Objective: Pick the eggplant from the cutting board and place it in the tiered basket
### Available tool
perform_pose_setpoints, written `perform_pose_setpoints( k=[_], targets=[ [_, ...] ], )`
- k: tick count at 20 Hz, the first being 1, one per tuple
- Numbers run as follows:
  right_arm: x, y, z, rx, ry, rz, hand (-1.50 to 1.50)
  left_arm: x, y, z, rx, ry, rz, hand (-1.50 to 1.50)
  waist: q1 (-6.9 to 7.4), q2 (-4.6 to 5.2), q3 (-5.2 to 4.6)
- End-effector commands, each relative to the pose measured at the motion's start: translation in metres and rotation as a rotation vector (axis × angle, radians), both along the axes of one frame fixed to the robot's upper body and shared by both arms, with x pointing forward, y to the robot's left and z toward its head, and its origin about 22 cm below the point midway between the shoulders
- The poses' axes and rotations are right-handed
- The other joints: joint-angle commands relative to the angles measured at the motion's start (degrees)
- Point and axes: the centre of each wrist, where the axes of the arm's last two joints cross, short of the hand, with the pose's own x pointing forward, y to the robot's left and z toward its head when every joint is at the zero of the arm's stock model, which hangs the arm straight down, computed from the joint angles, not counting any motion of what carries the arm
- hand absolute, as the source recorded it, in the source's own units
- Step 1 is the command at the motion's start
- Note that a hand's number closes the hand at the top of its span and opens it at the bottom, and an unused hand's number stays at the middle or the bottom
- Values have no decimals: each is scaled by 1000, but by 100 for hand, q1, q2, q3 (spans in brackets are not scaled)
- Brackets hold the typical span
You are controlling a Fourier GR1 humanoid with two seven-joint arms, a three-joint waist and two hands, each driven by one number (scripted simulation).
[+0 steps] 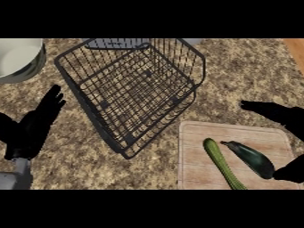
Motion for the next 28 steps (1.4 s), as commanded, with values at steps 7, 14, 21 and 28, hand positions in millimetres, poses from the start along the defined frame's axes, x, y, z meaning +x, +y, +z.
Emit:
perform_pose_setpoints(
  k=[7,14,21,28],
  targets=[
    [-22,57,31,-449,207,204,-150,2,-4,-12,11,-12,6,0,-47,20,7],
    [-34,68,-3,-437,191,73,-150,-7,11,-5,-7,2,1,0,-53,23,19],
    [-35,62,-51,-514,200,16,-150,-14,-1,-5,3,-14,24,0,-53,25,19],
    [-29,34,-97,-530,152,22,-150,-4,-3,-2,-11,-13,2,0,-59,31,20]
  ],
)
